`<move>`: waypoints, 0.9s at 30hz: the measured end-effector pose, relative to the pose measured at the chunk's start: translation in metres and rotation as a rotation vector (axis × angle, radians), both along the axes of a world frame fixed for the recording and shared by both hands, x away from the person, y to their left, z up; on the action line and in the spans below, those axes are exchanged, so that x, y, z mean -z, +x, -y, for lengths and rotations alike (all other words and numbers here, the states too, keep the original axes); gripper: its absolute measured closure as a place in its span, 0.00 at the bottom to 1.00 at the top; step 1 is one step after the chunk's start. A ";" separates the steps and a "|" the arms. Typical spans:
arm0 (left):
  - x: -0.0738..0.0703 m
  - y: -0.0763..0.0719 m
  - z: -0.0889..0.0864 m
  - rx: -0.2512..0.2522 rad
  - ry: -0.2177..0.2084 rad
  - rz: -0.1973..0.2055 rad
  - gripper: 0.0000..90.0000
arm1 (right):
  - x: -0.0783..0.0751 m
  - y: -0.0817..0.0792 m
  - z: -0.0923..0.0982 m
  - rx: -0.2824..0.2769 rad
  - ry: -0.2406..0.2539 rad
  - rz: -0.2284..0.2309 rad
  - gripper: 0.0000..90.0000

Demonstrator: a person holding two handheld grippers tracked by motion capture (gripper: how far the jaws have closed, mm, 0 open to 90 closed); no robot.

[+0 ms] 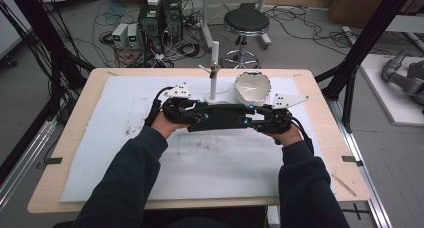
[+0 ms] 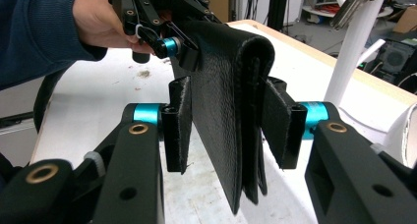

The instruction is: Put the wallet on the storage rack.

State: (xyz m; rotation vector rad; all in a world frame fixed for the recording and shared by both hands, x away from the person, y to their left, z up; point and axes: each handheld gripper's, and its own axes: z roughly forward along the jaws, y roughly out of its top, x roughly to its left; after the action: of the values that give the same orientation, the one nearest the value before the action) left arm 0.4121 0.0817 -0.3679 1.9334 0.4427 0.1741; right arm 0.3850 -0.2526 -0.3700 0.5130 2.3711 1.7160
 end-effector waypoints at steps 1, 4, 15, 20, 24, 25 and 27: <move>0.000 0.001 0.001 0.004 0.005 0.002 0.62 | 0.000 0.000 0.000 0.003 0.002 -0.001 0.64; 0.000 0.001 0.002 0.007 0.000 0.004 0.62 | 0.000 0.002 0.001 0.011 -0.001 0.010 0.80; -0.012 0.001 -0.017 -0.137 -0.040 0.002 0.47 | -0.004 0.000 0.014 0.051 -0.003 0.049 0.88; -0.013 -0.007 -0.058 -0.232 -0.090 0.019 0.47 | -0.007 -0.003 0.024 0.095 -0.005 0.066 0.88; -0.006 -0.019 -0.091 -0.310 -0.108 0.022 0.47 | -0.014 -0.007 0.031 0.131 0.022 0.093 0.88; -0.003 -0.023 -0.099 -0.327 -0.099 0.019 0.47 | -0.016 -0.007 0.033 0.143 0.032 0.105 0.88; 0.004 -0.032 -0.115 -0.369 -0.093 0.031 0.46 | -0.023 -0.009 0.037 0.169 0.045 0.122 0.88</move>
State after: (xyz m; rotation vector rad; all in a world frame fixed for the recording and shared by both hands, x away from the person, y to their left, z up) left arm 0.3806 0.1963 -0.3718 1.7419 0.7721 0.4135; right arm 0.3764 -0.2901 -0.3467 0.5798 2.1444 1.6788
